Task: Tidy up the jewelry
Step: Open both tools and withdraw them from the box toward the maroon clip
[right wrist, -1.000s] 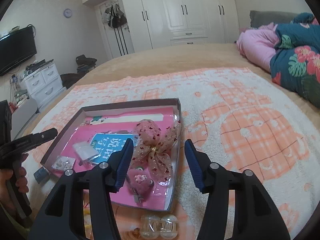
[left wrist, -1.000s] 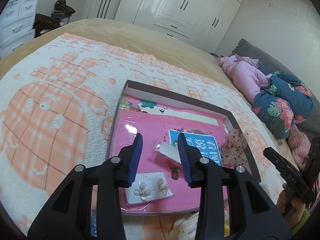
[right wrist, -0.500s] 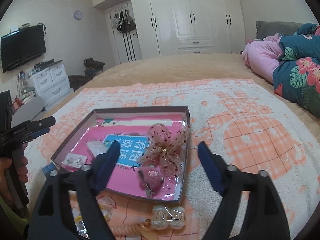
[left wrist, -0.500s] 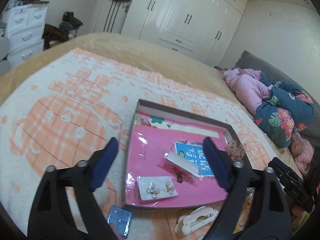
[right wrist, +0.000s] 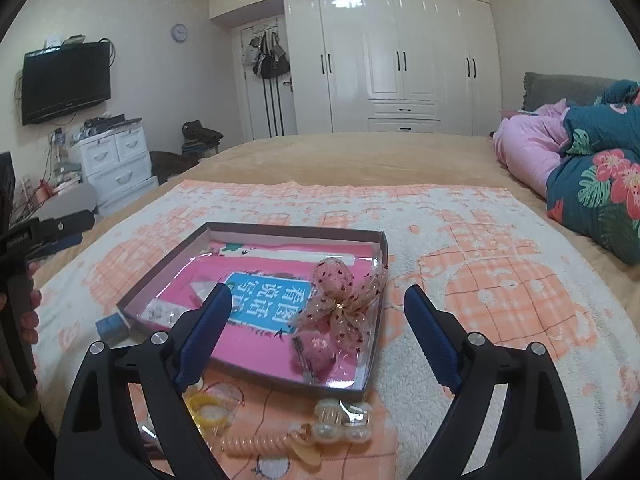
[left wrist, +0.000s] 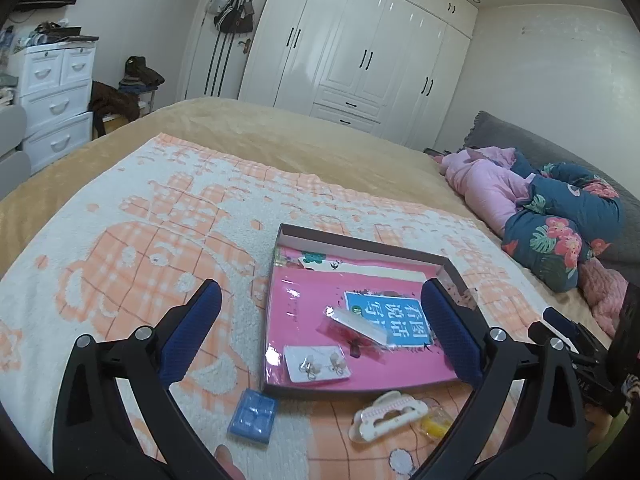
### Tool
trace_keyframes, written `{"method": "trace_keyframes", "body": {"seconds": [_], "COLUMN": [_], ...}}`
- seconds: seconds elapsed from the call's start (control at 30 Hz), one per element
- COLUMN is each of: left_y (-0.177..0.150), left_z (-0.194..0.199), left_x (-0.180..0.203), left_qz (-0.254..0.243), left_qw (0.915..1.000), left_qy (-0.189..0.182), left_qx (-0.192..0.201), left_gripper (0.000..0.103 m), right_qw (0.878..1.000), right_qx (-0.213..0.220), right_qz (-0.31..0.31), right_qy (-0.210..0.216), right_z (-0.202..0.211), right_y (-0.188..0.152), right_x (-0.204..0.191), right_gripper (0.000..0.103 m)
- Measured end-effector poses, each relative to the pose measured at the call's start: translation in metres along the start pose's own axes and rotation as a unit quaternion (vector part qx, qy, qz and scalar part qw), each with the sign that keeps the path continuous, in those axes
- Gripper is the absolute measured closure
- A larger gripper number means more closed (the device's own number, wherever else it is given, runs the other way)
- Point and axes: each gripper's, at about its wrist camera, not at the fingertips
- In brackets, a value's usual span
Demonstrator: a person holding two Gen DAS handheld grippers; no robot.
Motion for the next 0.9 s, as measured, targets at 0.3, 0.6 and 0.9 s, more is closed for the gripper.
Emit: {"method": "trace_keyframes", "body": {"seconds": [0.3, 0.6, 0.9], "left_y": [-0.016, -0.034, -0.050], "left_z": [0.023, 0.036, 0.047], "left_x": [0.002, 0.007, 0.014], "left_qz": [-0.020, -0.041, -0.063], "left_qw": [0.9998, 0.9991, 0.9979], "left_qy": [0.007, 0.000, -0.009], "left_qx": [0.007, -0.003, -0.016], "left_gripper": [0.012, 0.012, 0.012], "right_qw": [0.999, 0.998, 0.996], "right_qx": [-0.002, -0.021, -0.039], "right_qz": [0.038, 0.058, 0.069], "right_qy": [0.013, 0.028, 0.031], "right_z": [0.017, 0.035, 0.048], "right_y": [-0.013, -0.033, -0.052], "right_x": [-0.020, -0.033, -0.039], "right_gripper": [0.017, 0.017, 0.017]}}
Point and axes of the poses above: each gripper's, at about its wrist camera, not at the fingertips, and z roughly against the way its jaws point, x to its right, y to its top, and after that the axes turned 3 degrees about y, right-handed
